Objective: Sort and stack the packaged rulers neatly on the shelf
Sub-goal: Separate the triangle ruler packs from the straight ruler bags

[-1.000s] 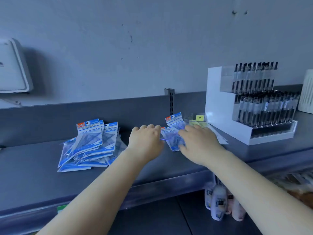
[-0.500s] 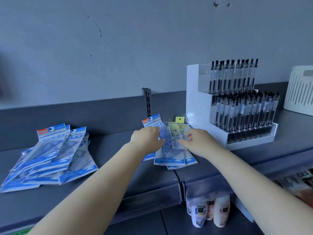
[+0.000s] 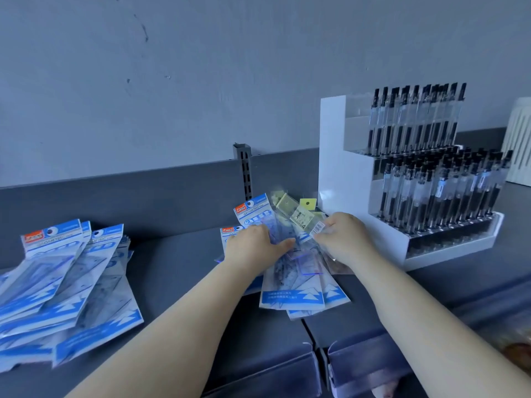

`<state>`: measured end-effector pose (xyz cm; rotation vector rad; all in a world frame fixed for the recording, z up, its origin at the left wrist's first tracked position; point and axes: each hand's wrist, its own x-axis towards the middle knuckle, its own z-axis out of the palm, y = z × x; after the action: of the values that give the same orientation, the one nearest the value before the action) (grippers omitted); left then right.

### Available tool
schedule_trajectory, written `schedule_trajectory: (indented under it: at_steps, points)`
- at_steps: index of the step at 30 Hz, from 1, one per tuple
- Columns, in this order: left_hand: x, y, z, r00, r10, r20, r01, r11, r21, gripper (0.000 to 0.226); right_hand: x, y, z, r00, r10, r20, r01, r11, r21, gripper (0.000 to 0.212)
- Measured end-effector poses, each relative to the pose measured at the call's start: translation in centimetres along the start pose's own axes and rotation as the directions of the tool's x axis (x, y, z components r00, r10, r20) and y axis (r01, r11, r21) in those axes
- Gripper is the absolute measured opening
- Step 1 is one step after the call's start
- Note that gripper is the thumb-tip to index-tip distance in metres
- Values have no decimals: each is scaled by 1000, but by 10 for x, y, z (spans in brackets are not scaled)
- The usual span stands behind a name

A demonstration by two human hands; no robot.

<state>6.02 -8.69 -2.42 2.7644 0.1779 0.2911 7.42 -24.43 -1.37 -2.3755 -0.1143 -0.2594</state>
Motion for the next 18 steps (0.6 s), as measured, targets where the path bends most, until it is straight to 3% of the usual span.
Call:
schedule_trajectory:
  at_steps: [7, 18]
  points:
    - [5, -5, -4, 993, -66, 99, 83, 981, -178, 35, 3, 6, 0, 996, -35, -76, 53, 965, 256, 29]
    - [8, -9, -16, 990, -57, 127, 101, 924, -370, 12, 4, 10, 0, 994, -36, -102, 69, 934, 351, 33]
